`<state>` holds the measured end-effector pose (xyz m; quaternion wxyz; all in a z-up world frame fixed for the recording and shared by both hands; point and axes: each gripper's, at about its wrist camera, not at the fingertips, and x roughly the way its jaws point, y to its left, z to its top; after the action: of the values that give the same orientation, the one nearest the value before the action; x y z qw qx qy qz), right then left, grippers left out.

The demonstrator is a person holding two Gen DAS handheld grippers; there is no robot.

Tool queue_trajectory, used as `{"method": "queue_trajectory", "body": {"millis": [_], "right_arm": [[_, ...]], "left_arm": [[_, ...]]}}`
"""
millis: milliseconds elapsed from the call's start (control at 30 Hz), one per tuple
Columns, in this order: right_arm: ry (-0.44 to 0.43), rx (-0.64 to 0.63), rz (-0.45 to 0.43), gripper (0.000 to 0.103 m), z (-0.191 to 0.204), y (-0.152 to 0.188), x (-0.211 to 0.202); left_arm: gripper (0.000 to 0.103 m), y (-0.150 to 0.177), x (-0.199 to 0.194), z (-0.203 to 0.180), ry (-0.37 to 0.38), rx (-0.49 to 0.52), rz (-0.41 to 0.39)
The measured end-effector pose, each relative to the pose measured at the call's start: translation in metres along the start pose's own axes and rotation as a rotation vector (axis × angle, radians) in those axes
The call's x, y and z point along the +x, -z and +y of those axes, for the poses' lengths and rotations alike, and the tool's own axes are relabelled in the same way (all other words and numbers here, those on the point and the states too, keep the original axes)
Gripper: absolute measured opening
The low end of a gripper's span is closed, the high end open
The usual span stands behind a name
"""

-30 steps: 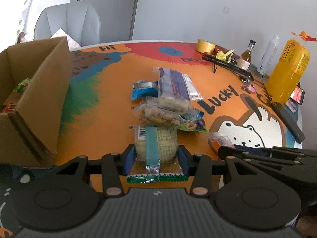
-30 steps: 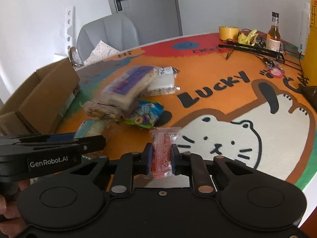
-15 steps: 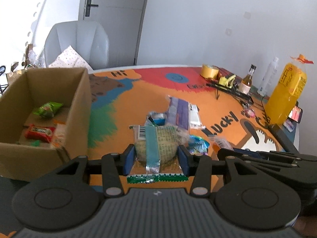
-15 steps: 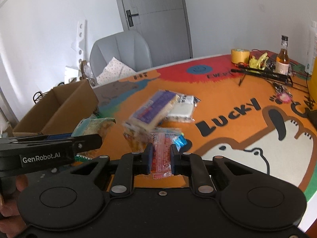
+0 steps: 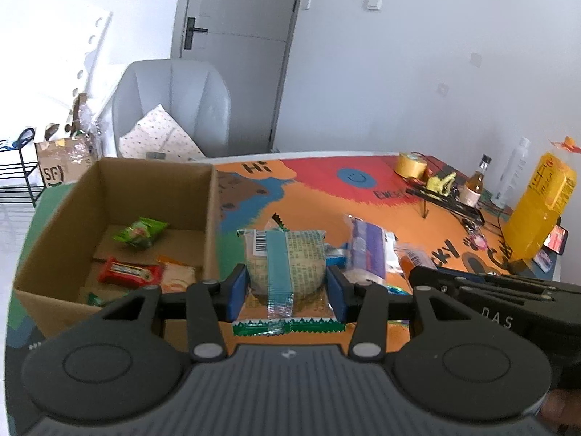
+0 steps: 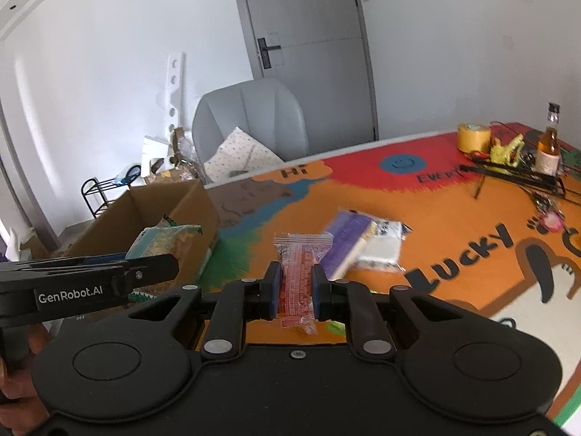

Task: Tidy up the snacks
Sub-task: 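Carry the pastry and red pack over the box and open both grippers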

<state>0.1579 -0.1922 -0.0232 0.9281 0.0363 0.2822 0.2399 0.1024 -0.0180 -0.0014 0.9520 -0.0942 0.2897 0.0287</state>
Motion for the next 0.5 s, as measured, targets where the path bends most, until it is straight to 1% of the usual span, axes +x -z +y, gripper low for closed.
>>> {"method": "queue_trajectory", "body": {"millis": [300,500], "right_arm": [[-0.041,-0.051,-0.014,0.016,0.025,-0.015,0.005],[-0.074,-0.072,-0.021,0.016,0.044,-0.024,0.013]], "left_arm": [[0.045,-0.011,-0.010,0.029,-0.034,-0.038,-0.028],[0.045,-0.019,-0.016,0.057,-0.063,-0.075,-0.043]]}}
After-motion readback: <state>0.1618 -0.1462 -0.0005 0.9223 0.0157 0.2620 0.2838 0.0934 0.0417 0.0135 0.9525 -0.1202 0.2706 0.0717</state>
